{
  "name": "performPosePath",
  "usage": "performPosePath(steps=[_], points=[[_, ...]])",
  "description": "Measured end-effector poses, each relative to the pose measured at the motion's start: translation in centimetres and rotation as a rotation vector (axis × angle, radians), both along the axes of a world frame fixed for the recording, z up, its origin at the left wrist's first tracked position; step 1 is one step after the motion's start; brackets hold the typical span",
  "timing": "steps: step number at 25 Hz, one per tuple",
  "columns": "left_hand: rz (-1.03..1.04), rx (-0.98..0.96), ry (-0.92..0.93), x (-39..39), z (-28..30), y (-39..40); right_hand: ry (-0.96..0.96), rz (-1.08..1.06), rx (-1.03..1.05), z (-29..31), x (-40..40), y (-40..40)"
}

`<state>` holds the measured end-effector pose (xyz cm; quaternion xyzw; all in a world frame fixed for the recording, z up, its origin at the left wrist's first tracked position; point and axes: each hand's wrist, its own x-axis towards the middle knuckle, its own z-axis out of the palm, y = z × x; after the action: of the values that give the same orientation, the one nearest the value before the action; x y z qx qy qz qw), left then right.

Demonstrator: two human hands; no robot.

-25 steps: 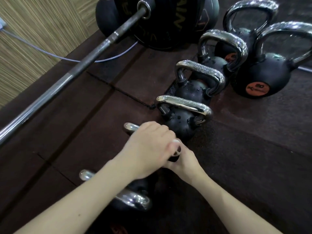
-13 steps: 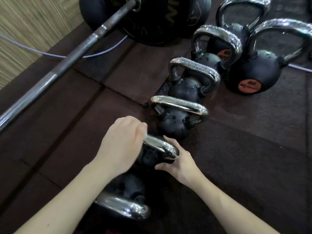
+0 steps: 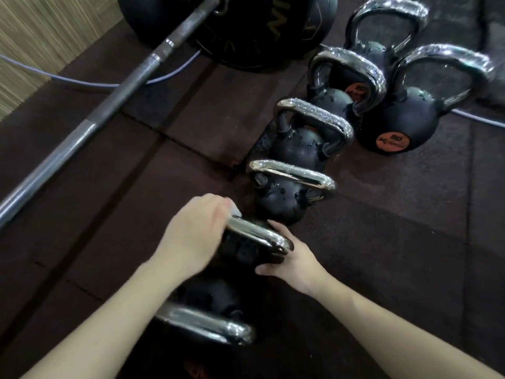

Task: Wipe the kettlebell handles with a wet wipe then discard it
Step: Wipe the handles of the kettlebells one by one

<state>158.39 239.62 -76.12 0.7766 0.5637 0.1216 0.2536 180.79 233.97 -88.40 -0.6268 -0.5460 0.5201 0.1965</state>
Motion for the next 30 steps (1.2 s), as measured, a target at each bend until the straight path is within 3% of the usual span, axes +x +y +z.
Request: performPosePath(steps=[2,6,9,12,16,18,23,25,27,30], points=[[0.264,-0.122,-0.152,-1.0,0.3,1.8,-0.091,0.048,-0.018,0.0,1.8,1.0],[0.409,0.017,-0.289,0.9,-1.2,6.6,-0.308,-0.018,0.081,-0.5,7.6,3.9],[0.302,0.062,-0.181,6.1,-2.0,9.0,-0.234,-0.058,0.148,-1.5,11.2,7.3],[0.259,-0.037,-0.129,10.9,-2.1,9.1,-0.146,0.024,0.148,-1.9,11.7,10.1],[0.060,0.374,0.238,12.4,-2.8,7.2,-0.106,0.120,0.138,-3.6,11.2,10.5],[-0.075,0.426,0.400,14.3,-2.7,6.0,-0.056,0.099,0.153,-4.0,10.9,10.1],[-0.334,0.460,0.414,17.6,-2.9,4.1,0.029,0.135,0.082,-3.8,10.5,9.1],[-0.255,0.410,0.417,15.9,-2.3,5.4,0.107,0.054,0.113,-4.3,10.2,9.2],[-0.021,0.319,0.416,13.8,-1.5,6.4,0.150,0.012,0.080,-4.9,10.1,9.3],[0.330,0.055,0.060,11.0,-1.9,7.7,0.191,0.032,0.061,-5.5,10.5,9.4]])
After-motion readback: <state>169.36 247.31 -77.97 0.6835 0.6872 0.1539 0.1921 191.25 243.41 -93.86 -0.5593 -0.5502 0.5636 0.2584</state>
